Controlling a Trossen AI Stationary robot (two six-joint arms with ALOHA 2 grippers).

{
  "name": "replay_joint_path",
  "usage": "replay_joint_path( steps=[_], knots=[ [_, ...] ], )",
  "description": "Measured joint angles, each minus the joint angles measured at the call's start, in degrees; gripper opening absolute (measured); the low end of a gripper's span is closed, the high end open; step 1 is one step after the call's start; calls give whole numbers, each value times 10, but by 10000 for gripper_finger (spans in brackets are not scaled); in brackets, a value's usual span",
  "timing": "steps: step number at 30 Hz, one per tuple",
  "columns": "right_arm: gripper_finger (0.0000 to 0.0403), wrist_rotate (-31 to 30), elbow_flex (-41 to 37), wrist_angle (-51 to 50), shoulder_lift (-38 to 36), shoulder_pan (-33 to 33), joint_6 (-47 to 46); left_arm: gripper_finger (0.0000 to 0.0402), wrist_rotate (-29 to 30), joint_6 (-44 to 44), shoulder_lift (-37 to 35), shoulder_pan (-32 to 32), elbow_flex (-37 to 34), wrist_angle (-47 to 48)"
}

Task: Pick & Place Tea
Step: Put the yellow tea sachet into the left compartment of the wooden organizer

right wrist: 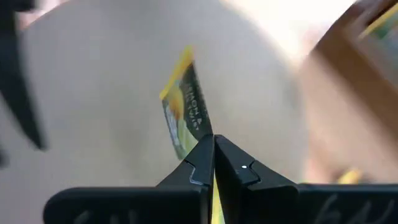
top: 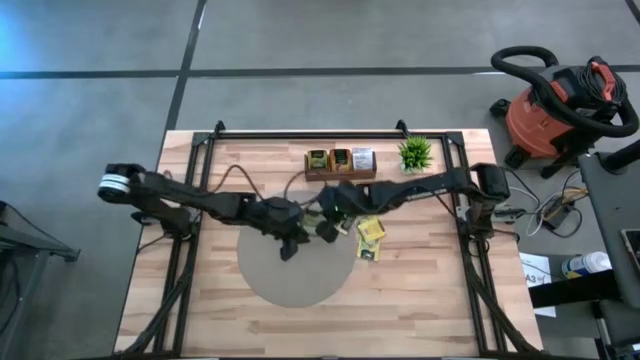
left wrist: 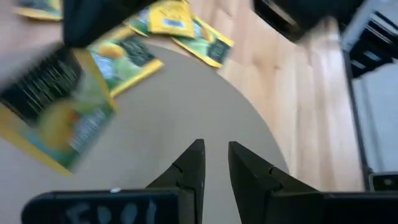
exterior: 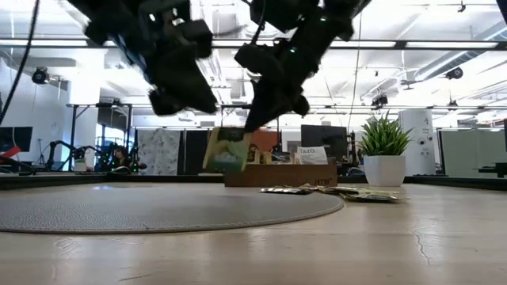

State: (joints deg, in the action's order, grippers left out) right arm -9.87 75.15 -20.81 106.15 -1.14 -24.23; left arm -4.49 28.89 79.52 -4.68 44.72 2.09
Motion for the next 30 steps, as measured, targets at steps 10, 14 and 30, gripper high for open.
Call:
replay_joint_path(
  steps=[10, 14, 30],
  knots=[
    [8, -8, 80, -48, 0, -134, 183, 67, 149, 12, -121, -45, -6, 50],
    [8, 6, 88, -49, 0, -180, 235, 67, 178, 17, -144, -52, -18, 51],
    [8, 56, 128, -42, 95, -221, 308, 67, 210, 16, -152, -52, -48, 53]
  ],
)
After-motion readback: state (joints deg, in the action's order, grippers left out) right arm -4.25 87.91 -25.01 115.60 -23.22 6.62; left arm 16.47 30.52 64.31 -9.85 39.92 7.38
